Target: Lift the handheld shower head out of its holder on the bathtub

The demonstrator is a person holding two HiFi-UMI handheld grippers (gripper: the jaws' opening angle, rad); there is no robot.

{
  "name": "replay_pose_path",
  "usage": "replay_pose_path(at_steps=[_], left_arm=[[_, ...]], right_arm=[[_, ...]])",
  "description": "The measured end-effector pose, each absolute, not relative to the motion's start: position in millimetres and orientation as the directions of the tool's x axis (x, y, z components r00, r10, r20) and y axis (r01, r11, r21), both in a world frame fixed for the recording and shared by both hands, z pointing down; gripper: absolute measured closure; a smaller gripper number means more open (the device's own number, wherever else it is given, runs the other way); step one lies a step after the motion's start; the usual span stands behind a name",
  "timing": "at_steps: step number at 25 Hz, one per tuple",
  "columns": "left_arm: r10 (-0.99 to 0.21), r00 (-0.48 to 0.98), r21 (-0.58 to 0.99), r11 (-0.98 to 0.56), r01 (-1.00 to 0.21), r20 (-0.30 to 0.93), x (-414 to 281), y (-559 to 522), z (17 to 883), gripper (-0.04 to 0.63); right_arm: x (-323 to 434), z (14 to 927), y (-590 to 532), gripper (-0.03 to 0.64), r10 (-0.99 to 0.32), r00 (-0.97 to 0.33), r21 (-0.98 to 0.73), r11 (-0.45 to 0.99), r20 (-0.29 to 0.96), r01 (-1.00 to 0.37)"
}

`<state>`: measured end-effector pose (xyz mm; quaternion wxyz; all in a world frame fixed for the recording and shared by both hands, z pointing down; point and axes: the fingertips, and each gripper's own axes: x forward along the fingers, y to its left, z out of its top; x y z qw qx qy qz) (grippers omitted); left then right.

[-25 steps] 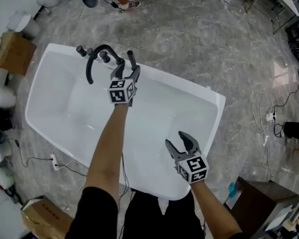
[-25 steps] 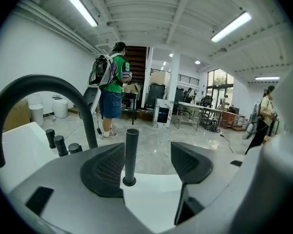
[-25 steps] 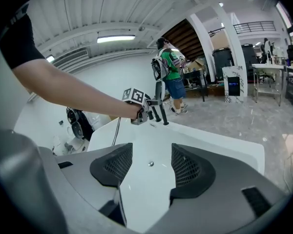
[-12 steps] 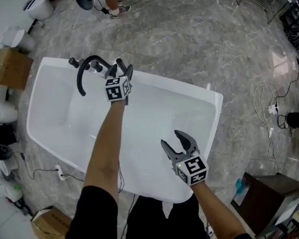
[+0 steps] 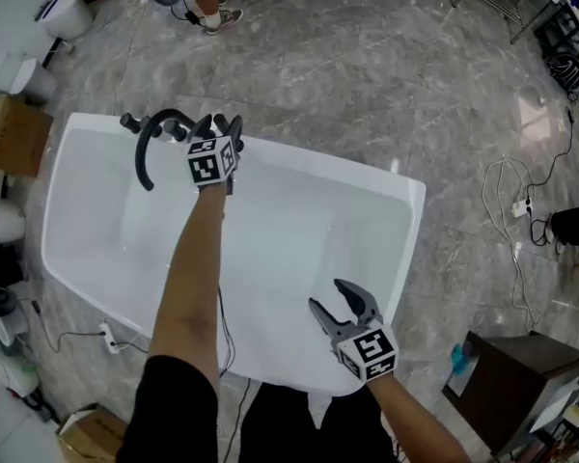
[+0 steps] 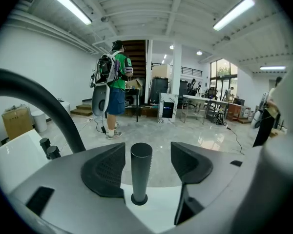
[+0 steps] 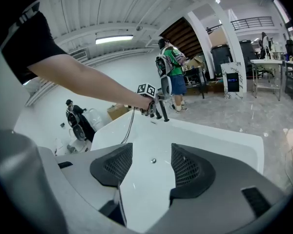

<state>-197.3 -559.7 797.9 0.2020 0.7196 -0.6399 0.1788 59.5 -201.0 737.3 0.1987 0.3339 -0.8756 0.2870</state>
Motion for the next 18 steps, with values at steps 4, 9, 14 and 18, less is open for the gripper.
replay_pose_path(at_steps=[4,9,14,18], left_arm=[[-0.859,0.118,0.057,-0.104,-0.993,0.498,-201.4,-565.2,794.8,0.368],[-0.855,0.102,0.025,-0.104,-0.994,0.508,-201.4,-560.8,801.9,0.466],[-0.849,0.123,0.035,-0.123,-0.992,0.514,-201.4,-554.2,803.3,0.468],[-0.823,0.157,0.063,-0.146,-0.987,0.546,-198.4,-547.1,801.6,0.466]], right_arm=[[65.6,739.7,-193.0,0.397,-0.491,-0.687,-0.366,0.598,0.536,-0.713],[76.4,750.1,-175.5,0.399,-0.502,-0.668,-0.383,0.559,0.549,-0.735],[74.6,746.5,-170.3,0.397,-0.506,-0.667,-0.386,0.555,0.547,-0.737],[72.7,740.2,-167.4,0.399,-0.510,-0.664,-0.386,0.550,0.547,-0.740]])
